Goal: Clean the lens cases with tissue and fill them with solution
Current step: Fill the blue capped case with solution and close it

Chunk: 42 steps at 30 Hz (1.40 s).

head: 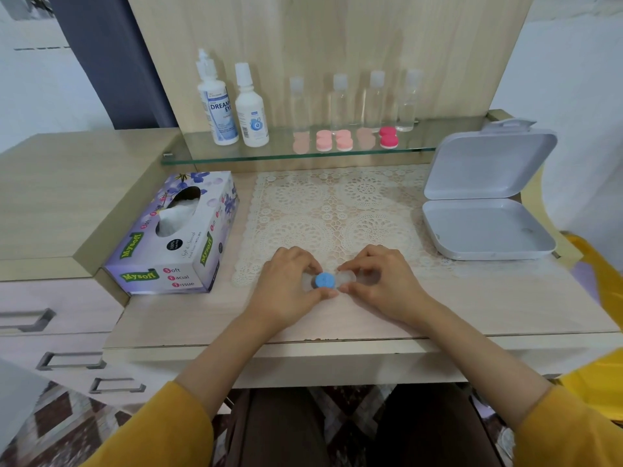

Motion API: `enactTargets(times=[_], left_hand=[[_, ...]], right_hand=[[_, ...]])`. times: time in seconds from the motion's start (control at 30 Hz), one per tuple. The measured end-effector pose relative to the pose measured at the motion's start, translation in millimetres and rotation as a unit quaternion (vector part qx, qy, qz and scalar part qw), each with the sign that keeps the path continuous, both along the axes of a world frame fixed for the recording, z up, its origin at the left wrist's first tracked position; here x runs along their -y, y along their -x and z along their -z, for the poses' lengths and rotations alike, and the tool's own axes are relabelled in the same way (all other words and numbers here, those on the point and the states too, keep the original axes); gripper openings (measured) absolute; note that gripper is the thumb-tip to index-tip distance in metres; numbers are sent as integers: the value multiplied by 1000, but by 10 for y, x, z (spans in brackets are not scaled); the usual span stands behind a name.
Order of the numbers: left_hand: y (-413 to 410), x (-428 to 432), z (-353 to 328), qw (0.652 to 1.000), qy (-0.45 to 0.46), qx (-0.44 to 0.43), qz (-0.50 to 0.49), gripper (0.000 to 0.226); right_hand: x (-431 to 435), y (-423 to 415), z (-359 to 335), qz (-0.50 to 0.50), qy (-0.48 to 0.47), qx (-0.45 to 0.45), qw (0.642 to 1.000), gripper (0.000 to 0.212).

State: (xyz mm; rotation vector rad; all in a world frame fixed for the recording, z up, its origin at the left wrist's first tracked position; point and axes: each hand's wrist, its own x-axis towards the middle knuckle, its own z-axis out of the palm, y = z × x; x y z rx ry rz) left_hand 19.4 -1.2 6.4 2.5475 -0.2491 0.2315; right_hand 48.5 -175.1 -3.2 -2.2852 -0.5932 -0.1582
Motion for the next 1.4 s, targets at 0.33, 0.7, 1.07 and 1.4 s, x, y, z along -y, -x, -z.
enactTargets(times=[0.33,0.7,1.07,1.4], left_hand=[[-19,23,-1,999,-16,23,-21,32],[1,55,-40,999,24,-22,3,27],[5,93,-46,999,36,0,0,28],[33,44,45,993,118,13,-1,30]], right_hand=[[5,-8,-1,3,1,-3,1000,22],[9,1,-5,0,8,-2,1000,22],[8,6,-15,7,17,-6,1000,25],[156,42,-143,-4,-11,-73,997,35]])
